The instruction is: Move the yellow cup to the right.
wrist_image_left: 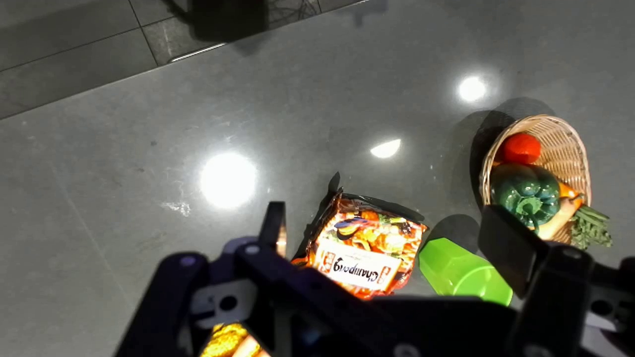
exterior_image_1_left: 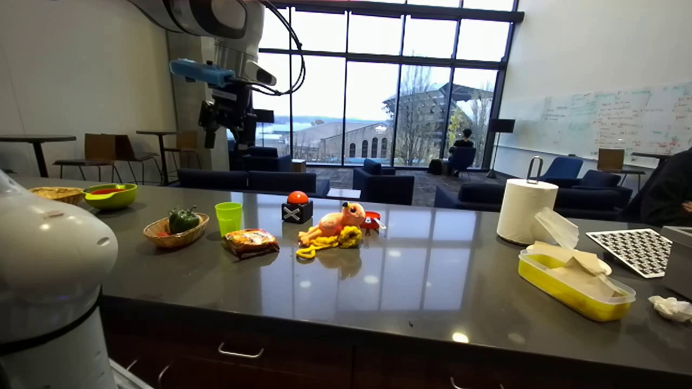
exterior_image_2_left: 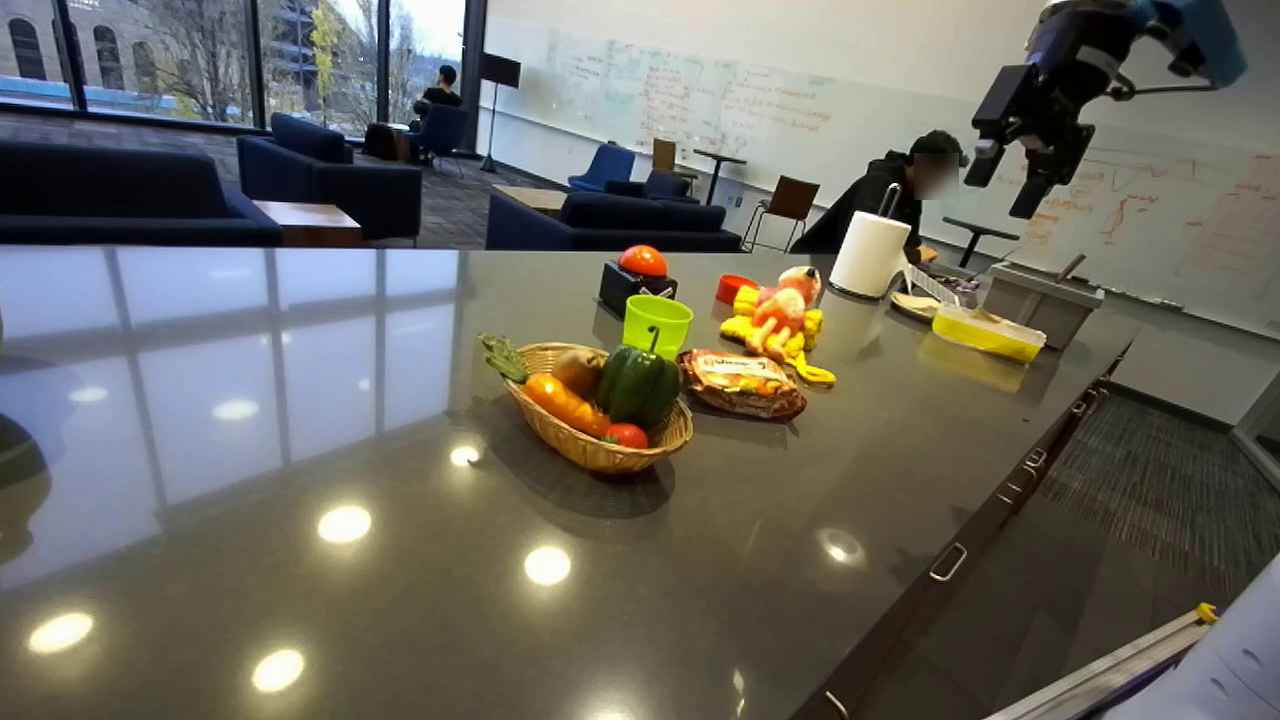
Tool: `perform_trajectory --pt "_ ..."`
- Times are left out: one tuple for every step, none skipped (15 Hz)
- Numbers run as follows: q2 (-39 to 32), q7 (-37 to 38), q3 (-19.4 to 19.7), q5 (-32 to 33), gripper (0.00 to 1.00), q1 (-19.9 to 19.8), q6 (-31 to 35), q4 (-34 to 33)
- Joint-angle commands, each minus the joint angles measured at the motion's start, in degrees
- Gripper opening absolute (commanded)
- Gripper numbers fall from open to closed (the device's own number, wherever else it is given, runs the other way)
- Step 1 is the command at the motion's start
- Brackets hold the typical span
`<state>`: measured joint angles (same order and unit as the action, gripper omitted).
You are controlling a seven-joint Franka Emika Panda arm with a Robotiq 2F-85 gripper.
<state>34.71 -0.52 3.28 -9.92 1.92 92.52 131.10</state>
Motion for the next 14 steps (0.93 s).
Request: perform_trajectory --pt "-1.15 -1.78 -0.63 -0.01 1.0 -0.7 1.51 -0.13" --pt "-2.12 -2.79 -0.52 0.22 1.0 -0.5 1.97 -0.4" --pt "-2.76 -3.78 -0.54 0.41 1.0 -0.29 2.5 -0.48" --pt "-3.63 -5.17 -0.43 0.33 1.0 0.03 3.13 -0.58" --pt "-4.63 -6.39 -0.43 0.24 1.0 0.3 3.75 -0.77" --pt "-5.83 -7.83 -0.47 0.27 1.0 0.61 4.42 -1.03" --pt "-7.07 -9.21 -0.58 0.3 1.0 0.94 5.1 -1.28" --pt "-8.52 -10.24 -0.77 0.09 1.0 1.31 5.85 -1.64" --pt "-9.66 -11.18 -0.98 -0.04 1.0 1.66 6.55 -1.85" --pt "-11.21 -11.9 -1.33 -0.16 1.0 2.06 7.6 -2.1" --pt "-12.34 -12.41 -1.64 -0.33 1.0 2.48 8.13 -2.45" --pt "-14.03 -12.73 -2.22 -0.09 1.0 2.89 9.81 -2.61" --pt "-15.6 -13.18 -2.67 -0.24 1.0 3.33 10.88 -3.02" --pt "-17.28 -13.09 -3.22 -0.3 1.0 3.62 13.03 -3.21"
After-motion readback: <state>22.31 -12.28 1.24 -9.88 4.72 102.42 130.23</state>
